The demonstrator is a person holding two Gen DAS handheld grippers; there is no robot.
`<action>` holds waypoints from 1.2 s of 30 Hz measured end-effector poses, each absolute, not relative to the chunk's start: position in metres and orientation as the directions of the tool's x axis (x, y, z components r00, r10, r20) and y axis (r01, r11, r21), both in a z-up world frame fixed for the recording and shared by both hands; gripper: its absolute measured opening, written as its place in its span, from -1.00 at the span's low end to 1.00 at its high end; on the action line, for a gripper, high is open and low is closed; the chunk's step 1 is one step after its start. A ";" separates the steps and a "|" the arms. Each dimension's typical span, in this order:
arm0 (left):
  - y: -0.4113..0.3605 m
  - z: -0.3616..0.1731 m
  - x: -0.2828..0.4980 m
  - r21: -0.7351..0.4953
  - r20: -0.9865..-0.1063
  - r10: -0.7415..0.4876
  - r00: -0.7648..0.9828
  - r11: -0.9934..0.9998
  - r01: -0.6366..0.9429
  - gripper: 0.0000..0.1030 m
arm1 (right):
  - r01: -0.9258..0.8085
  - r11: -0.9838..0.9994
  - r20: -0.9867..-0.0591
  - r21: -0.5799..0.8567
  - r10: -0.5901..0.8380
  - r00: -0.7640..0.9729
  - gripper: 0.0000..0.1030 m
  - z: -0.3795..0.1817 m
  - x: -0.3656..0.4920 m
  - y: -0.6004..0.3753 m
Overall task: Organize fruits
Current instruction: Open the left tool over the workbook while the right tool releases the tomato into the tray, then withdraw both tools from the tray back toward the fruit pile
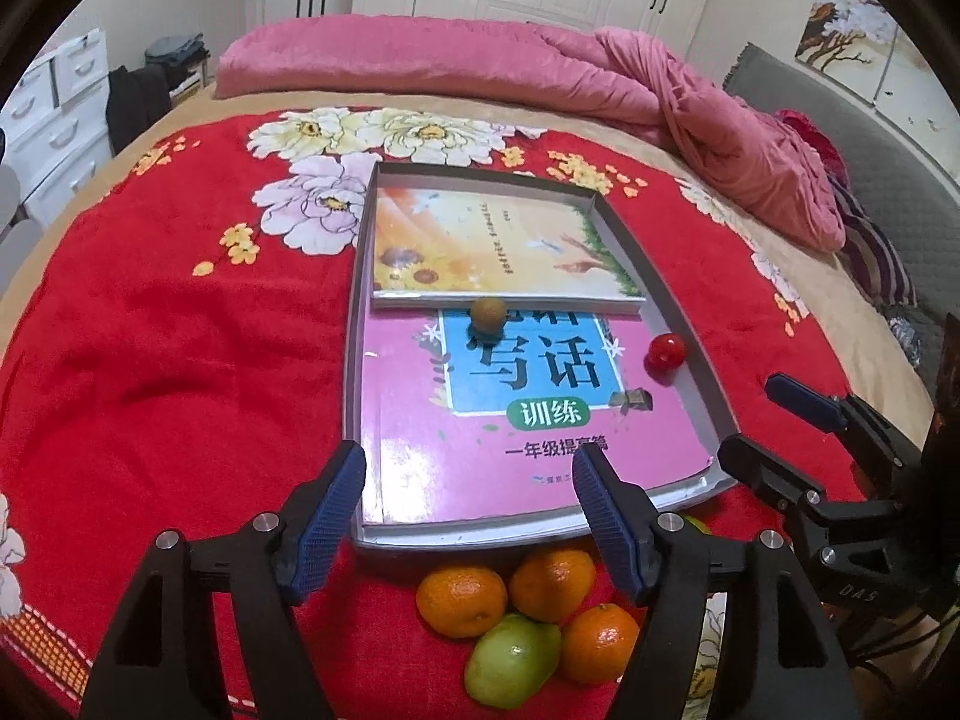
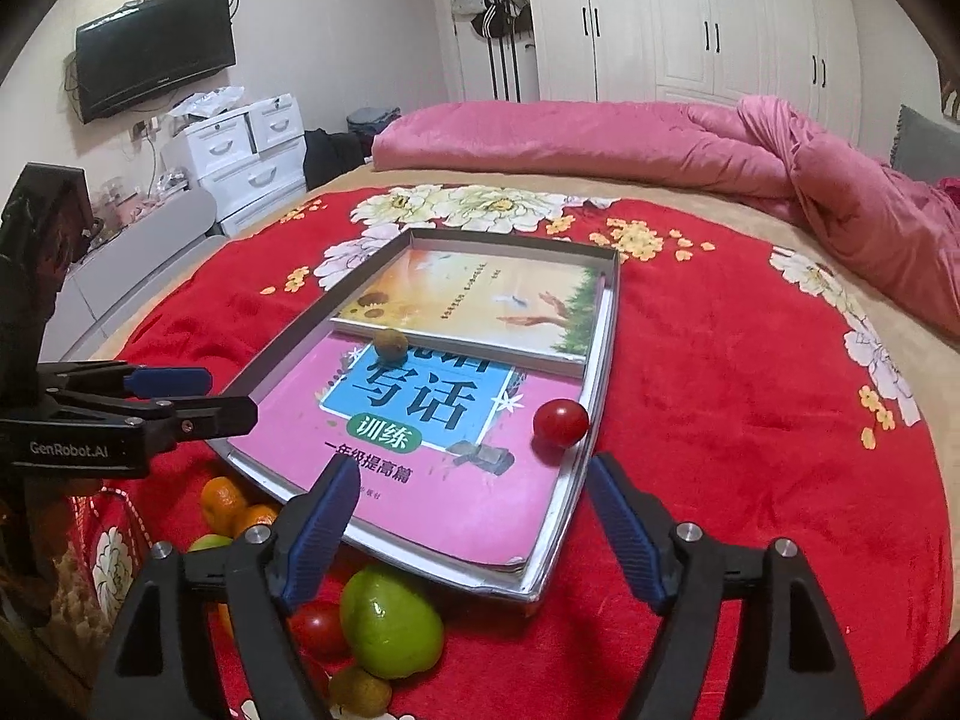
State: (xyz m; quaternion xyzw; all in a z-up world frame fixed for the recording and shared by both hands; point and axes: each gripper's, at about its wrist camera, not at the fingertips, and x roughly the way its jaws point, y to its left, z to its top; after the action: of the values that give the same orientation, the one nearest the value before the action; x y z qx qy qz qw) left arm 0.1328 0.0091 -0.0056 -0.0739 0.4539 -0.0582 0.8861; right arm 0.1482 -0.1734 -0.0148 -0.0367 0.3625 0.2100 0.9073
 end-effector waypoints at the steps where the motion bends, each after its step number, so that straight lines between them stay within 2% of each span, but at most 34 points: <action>1: 0.009 -0.004 0.132 -0.185 -0.794 -0.171 0.584 0.982 0.036 0.43 | -0.407 0.909 -0.671 0.087 0.356 0.651 0.54 -0.014 0.148 -0.174; 5: 0.011 0.001 0.131 -0.190 -0.788 -0.173 0.590 0.981 0.034 0.51 | -0.393 0.915 -0.660 0.091 0.351 0.664 0.56 -0.010 0.147 -0.178; 28: 0.021 0.017 0.105 -0.222 -0.768 -0.204 0.607 0.974 0.047 0.57 | -0.371 0.920 -0.577 0.126 0.373 0.727 0.87 0.014 0.128 -0.196; 36: 0.015 0.016 0.095 -0.223 -0.778 -0.232 0.584 0.971 0.088 0.58 | -0.379 0.917 -0.582 0.127 0.378 0.720 0.89 0.013 0.122 -0.194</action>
State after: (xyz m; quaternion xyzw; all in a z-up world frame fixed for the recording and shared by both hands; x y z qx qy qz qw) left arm 0.0946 0.0148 0.0161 -0.0803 0.4469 -0.0904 0.8864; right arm 0.1220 -0.1937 0.0132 -0.0005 0.3139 0.2040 0.9273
